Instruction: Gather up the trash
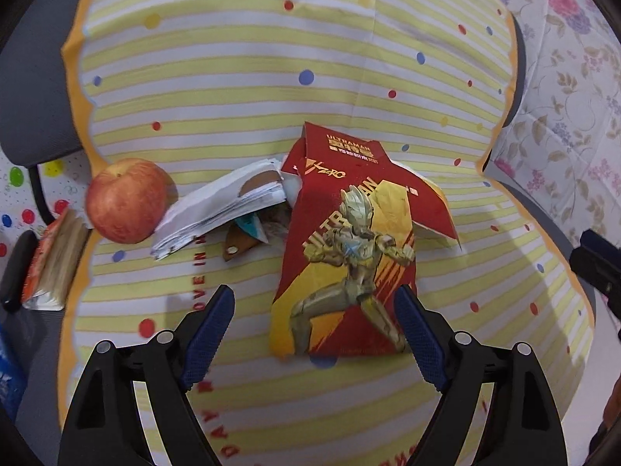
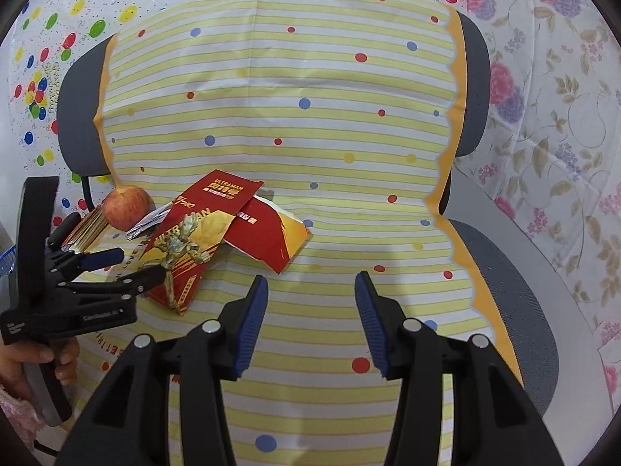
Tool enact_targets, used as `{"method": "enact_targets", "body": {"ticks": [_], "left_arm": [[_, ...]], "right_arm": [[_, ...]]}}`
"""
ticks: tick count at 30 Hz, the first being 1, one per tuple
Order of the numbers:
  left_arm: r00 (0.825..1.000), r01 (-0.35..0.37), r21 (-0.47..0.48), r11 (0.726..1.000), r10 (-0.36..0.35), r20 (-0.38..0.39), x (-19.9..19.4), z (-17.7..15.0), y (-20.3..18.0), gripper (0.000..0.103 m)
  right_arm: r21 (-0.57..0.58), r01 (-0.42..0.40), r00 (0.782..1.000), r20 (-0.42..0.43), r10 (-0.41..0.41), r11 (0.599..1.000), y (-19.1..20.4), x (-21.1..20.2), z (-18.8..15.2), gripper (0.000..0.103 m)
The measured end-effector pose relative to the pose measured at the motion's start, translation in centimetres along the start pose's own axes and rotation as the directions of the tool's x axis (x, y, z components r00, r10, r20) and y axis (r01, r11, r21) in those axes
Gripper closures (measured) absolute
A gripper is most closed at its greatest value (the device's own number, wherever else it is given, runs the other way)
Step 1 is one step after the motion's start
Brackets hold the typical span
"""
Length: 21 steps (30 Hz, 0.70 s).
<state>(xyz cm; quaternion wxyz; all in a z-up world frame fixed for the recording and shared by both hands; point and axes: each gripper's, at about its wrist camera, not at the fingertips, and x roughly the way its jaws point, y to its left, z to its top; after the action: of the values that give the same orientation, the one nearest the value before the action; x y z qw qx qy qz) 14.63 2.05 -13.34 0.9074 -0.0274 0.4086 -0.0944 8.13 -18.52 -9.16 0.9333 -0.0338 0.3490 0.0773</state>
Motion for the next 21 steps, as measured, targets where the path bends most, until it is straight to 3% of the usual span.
{"method": "enact_targets", "body": {"ticks": [6,8,9,12,14,17,19,21], "left_arm": [[0.997,0.070,-0.002,0.998,-0.070,-0.027,2.5,2.3,-0.3,0.024],[0.996,0.077,0.011,0.997,-0.077,-0.039,2.8,2.4,-0.7,0.035],[0.996,0.083,0.018,0.996,-0.082,-0.036,2.7,2.5,-0.8,0.036],[0.998,0.070,0.043,0.997,-0.070,-0.008,1.4,2.4,-1.5,0.057],[0.997,0.080,0.033,0.996,-0.081,0.007,0.4,2.5,-1.4,0.077],[0.994,0.089,0.050,0.995,-0.092,0.062,-2.4,2.8,-1.6,0.094],[0.991,0.074,0.073,0.995,-0.082,0.108,-4.8,2.9,-1.7,0.102],[0.989,0.037,0.089,0.995,-0.049,0.138,-6.6,3.0,-1.8,0.102]], "right_arm": [[0.010,0.001,1.000,-0.022,-0.001,1.000,-0.7,1.1,-0.2,0.057],[0.014,0.005,1.000,-0.027,-0.005,1.000,-1.0,1.2,-0.3,0.057],[0.015,0.007,1.000,-0.028,-0.007,1.000,-1.2,1.1,-0.3,0.057],[0.016,0.014,0.999,-0.031,-0.013,1.000,-1.5,0.8,-0.6,0.057],[0.016,0.017,0.999,-0.030,-0.017,1.000,-1.7,0.4,-0.8,0.056],[0.013,0.018,1.000,-0.023,-0.018,1.000,-1.7,-0.3,-0.9,0.056],[0.010,0.016,1.000,-0.016,-0.016,1.000,-1.6,-0.7,-0.9,0.056],[0.006,0.012,1.000,-0.011,-0.012,1.000,-1.5,-1.0,-0.8,0.056]]}}
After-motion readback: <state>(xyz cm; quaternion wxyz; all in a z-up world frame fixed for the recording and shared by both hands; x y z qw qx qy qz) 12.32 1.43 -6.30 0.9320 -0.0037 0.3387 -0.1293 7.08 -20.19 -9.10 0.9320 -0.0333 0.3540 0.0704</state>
